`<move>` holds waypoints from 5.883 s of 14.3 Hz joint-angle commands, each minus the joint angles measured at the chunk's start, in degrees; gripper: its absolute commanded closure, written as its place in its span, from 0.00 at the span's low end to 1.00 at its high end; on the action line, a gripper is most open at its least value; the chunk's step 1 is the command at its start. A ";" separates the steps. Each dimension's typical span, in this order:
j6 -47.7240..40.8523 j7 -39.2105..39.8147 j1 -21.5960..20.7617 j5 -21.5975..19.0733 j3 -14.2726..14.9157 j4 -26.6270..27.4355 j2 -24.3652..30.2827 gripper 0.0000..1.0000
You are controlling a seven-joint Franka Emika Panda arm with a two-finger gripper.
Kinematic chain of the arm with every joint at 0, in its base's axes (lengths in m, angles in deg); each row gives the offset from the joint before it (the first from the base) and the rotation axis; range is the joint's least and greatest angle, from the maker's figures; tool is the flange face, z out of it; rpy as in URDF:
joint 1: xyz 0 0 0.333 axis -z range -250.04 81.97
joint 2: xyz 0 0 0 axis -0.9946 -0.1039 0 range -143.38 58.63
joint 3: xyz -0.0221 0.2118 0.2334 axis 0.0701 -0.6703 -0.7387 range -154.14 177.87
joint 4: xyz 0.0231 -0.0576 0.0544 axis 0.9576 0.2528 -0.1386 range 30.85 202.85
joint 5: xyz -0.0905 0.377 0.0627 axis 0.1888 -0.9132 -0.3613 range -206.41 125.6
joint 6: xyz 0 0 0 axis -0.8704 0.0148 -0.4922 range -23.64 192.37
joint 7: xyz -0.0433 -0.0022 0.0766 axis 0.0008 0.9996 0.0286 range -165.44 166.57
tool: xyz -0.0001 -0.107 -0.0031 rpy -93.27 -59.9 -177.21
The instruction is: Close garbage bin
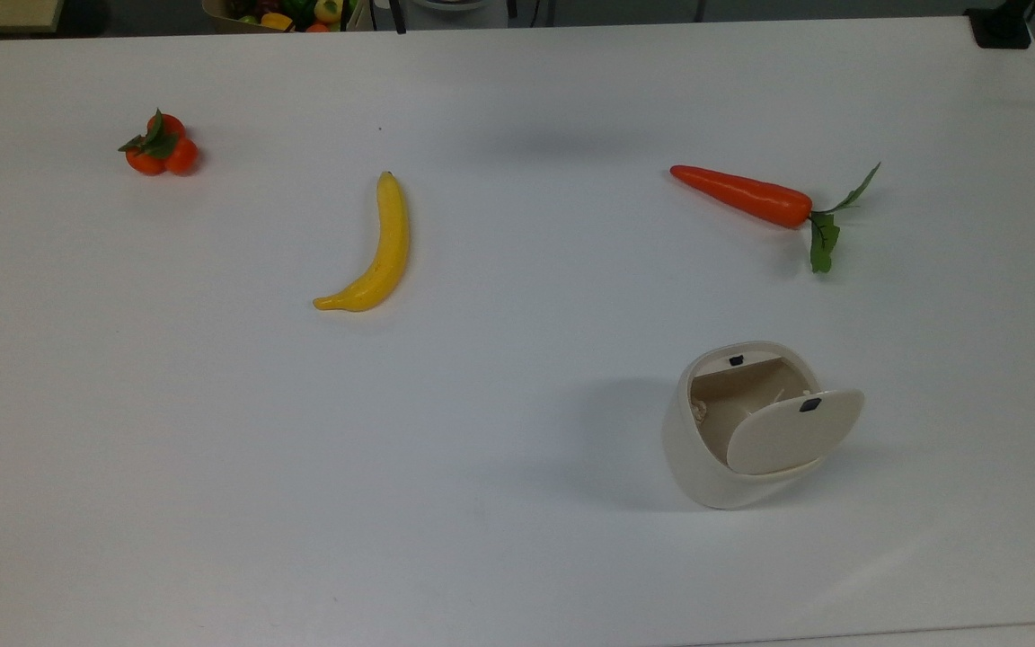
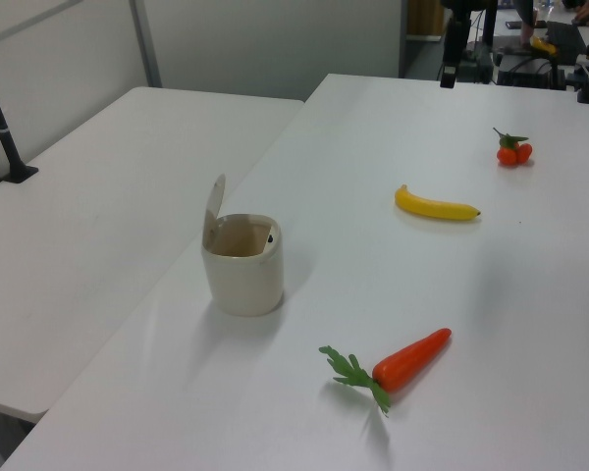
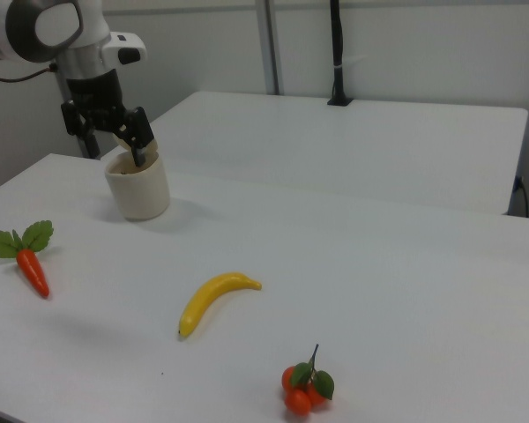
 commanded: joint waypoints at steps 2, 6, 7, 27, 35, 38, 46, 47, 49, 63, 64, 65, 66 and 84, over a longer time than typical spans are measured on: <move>1.37 1.22 -0.48 -0.43 0.15 1.17 0.44 0.00; 1.36 1.22 -0.48 -0.78 0.15 1.08 0.44 0.00; 1.45 1.22 -0.48 -0.78 0.15 1.08 0.44 0.00; 8.74 0.87 -1.78 -3.59 0.06 -0.40 -3.16 1.00; 29.99 -13.01 -8.73 -2.27 -0.03 -10.16 -14.05 1.00; 39.91 -14.77 -10.58 -2.27 -0.03 -13.15 -18.97 1.00; 66.92 -17.24 -14.54 -2.36 -0.03 -15.69 -31.71 1.00; 67.02 -17.24 -14.63 -2.45 -0.03 -17.62 -33.30 1.00; 68.32 -17.32 -14.89 -2.45 -0.29 -21.31 -36.90 1.00; 80.11 -16.71 -17.53 -2.01 -0.56 -24.76 -45.62 1.00; 80.11 -16.71 -17.53 -2.01 -0.56 -24.50 -45.62 1.00; 80.11 -16.71 -17.53 -2.01 -0.56 -24.32 -45.62 1.00; 80.03 -16.71 -17.44 -2.01 -0.56 -24.32 -45.53 1.00; 71.61 -16.45 -16.39 0.10 -2.31 -8.50 -35.51 1.00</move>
